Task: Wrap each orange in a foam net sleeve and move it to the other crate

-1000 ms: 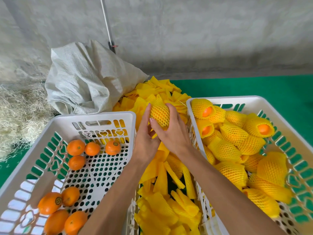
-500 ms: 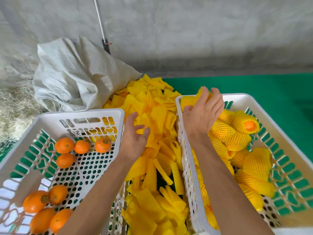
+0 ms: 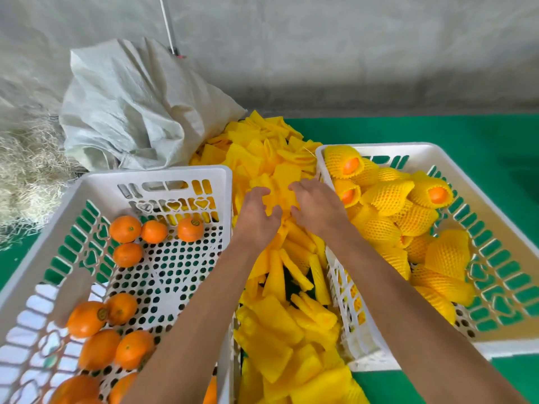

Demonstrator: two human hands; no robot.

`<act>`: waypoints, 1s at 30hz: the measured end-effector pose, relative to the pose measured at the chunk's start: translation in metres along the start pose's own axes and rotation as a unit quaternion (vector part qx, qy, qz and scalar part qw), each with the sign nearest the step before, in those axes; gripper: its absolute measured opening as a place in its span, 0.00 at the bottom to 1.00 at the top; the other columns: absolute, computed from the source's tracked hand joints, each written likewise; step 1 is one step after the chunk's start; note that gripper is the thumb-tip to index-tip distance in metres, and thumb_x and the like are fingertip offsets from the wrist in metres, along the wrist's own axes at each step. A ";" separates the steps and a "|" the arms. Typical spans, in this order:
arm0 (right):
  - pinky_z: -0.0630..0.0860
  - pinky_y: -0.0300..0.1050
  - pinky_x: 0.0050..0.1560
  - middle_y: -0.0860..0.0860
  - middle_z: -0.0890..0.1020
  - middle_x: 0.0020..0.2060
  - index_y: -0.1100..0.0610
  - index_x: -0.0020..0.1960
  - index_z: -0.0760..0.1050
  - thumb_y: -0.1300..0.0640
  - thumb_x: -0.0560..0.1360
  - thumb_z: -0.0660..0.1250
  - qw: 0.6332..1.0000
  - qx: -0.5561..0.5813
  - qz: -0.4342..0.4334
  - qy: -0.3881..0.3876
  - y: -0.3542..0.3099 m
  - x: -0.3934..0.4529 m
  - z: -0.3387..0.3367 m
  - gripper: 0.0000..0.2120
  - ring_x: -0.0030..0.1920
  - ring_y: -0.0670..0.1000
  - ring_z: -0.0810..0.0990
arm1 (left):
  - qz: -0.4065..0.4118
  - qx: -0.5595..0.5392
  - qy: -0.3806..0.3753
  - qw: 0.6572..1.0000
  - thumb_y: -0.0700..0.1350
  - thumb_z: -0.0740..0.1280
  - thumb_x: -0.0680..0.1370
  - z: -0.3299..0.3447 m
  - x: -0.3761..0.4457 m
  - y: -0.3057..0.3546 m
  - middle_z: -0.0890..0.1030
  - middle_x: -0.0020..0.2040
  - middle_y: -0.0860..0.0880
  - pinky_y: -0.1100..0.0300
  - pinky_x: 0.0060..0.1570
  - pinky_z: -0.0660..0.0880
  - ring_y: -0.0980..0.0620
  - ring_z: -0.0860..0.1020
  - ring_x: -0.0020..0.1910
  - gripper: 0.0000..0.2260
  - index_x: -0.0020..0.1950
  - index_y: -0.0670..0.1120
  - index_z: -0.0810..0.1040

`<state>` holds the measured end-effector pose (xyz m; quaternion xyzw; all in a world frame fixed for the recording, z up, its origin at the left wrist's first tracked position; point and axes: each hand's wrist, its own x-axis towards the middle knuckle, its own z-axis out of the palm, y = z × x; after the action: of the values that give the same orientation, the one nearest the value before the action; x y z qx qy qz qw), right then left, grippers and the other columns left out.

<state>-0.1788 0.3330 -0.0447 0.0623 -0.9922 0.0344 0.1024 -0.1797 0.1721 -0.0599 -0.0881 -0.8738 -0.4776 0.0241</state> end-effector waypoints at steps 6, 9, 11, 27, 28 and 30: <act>0.77 0.60 0.62 0.57 0.64 0.76 0.44 0.82 0.51 0.49 0.79 0.71 0.966 0.143 -0.022 -0.213 -0.019 -0.007 0.019 0.40 0.68 0.62 0.73 | -0.069 0.076 -0.047 0.994 0.38 0.63 0.83 -0.001 -0.004 -0.002 0.68 0.74 0.37 0.42 0.67 0.71 0.36 0.71 0.71 0.21 0.75 0.40 0.66; 0.77 0.59 0.61 0.56 0.66 0.74 0.45 0.83 0.50 0.53 0.79 0.71 0.958 0.180 -0.038 -0.221 -0.025 0.000 0.027 0.41 0.66 0.60 0.75 | -0.072 0.074 -0.025 0.994 0.37 0.63 0.82 0.000 -0.007 0.001 0.68 0.72 0.36 0.43 0.66 0.72 0.35 0.72 0.69 0.20 0.74 0.38 0.66; 0.76 0.57 0.63 0.55 0.68 0.75 0.47 0.83 0.53 0.54 0.79 0.71 0.957 0.185 -0.046 -0.220 -0.022 0.007 0.030 0.39 0.68 0.58 0.75 | -0.057 0.058 -0.004 0.997 0.38 0.64 0.83 0.000 -0.006 0.002 0.69 0.72 0.36 0.45 0.63 0.73 0.36 0.73 0.67 0.20 0.74 0.38 0.67; 0.67 0.29 0.35 0.33 0.78 0.42 0.49 0.55 0.74 0.50 0.78 0.73 0.837 0.514 0.111 0.150 -0.079 -0.097 -0.029 0.10 0.39 0.48 0.76 | 0.072 0.007 0.147 0.986 0.41 0.62 0.85 -0.075 -0.110 0.026 0.80 0.62 0.47 0.61 0.57 0.72 0.50 0.76 0.61 0.12 0.67 0.43 0.77; 0.67 0.29 0.32 0.32 0.78 0.40 0.49 0.55 0.74 0.51 0.79 0.72 0.822 0.538 0.117 0.149 -0.086 -0.109 -0.035 0.09 0.36 0.49 0.74 | 0.048 0.019 0.148 0.988 0.40 0.61 0.85 -0.083 -0.121 0.019 0.80 0.61 0.46 0.60 0.54 0.74 0.49 0.77 0.58 0.12 0.68 0.43 0.76; 0.66 0.30 0.29 0.37 0.79 0.41 0.47 0.56 0.74 0.51 0.80 0.71 0.802 0.567 0.123 0.140 -0.098 -0.131 -0.044 0.08 0.30 0.47 0.72 | -0.048 0.077 0.113 0.989 0.38 0.60 0.84 -0.099 -0.138 0.004 0.80 0.60 0.43 0.50 0.51 0.77 0.44 0.79 0.53 0.15 0.71 0.44 0.74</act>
<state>-0.0299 0.2547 -0.0232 -0.0188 -0.7700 0.6114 0.1816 -0.0478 0.0730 -0.0203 0.0110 -0.9029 -0.4162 0.1068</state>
